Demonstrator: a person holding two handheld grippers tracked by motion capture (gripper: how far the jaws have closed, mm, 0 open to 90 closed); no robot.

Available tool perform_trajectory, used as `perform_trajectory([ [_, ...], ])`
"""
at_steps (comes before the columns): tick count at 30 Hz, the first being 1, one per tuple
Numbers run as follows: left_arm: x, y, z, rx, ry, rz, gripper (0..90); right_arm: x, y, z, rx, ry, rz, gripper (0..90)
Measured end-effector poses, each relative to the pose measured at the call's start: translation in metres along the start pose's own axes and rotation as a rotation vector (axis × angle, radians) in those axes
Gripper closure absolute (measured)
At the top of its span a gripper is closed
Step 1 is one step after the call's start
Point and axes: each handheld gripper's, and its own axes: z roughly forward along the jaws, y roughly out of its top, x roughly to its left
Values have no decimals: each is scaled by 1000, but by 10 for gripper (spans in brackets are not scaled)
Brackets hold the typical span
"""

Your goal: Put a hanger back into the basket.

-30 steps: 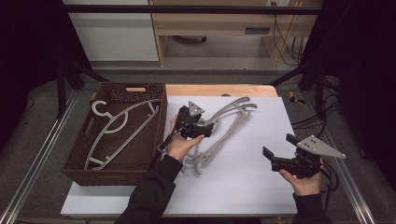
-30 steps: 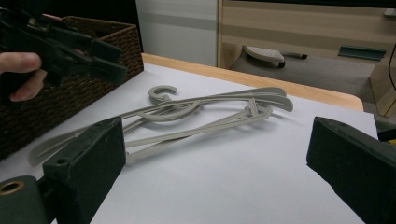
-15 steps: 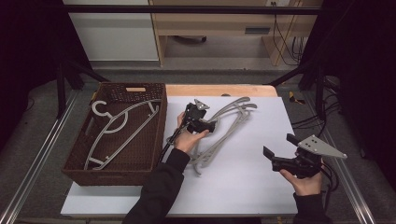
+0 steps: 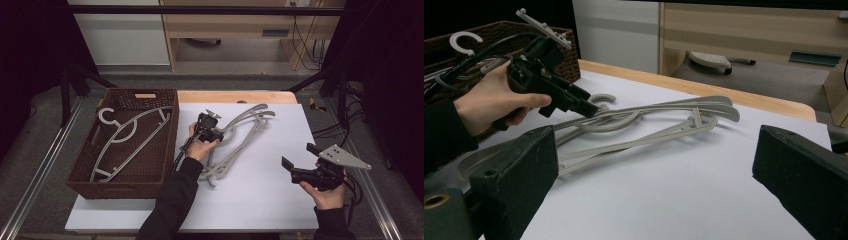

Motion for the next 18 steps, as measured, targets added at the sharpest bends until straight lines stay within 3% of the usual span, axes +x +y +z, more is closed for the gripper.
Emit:
perform_trajectory([
  [8, 1, -5, 13, 55, -21, 7, 581, -1, 0, 0, 1, -2, -2, 49],
  [12, 2, -5, 16, 63, -48, -7, 619, 0, -1, 1, 6, -1, -3, 48],
  [18, 2, -4, 17, 72, -87, -24, 744, -1, -1, 1, 6, -2, -2, 48],
])
